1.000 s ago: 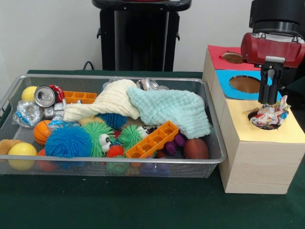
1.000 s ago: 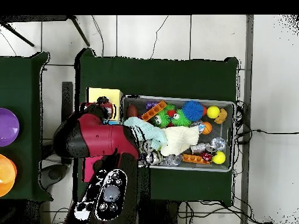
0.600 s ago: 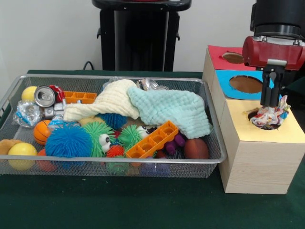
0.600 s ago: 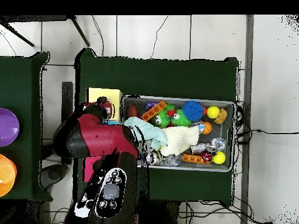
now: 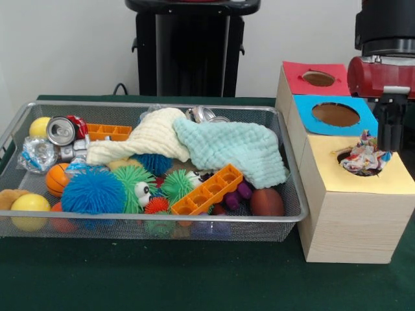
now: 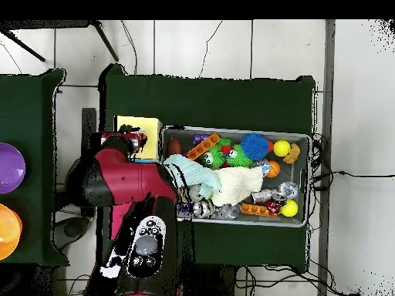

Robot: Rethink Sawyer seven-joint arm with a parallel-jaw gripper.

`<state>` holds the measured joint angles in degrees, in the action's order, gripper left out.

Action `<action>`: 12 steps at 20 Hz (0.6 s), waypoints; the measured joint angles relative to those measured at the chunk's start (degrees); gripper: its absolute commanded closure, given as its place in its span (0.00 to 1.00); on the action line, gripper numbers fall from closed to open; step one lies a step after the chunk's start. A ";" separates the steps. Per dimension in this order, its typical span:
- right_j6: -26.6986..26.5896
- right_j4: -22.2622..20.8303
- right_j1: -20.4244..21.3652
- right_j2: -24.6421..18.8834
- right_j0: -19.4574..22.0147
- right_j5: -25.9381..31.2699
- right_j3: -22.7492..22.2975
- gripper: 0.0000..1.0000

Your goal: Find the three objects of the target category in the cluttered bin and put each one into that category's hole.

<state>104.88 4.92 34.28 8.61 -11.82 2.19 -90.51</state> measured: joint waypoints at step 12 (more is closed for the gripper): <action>0.00 0.00 -0.49 -0.65 0.12 -0.02 0.00 1.00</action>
<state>104.88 4.92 33.79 7.95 -11.70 2.17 -90.51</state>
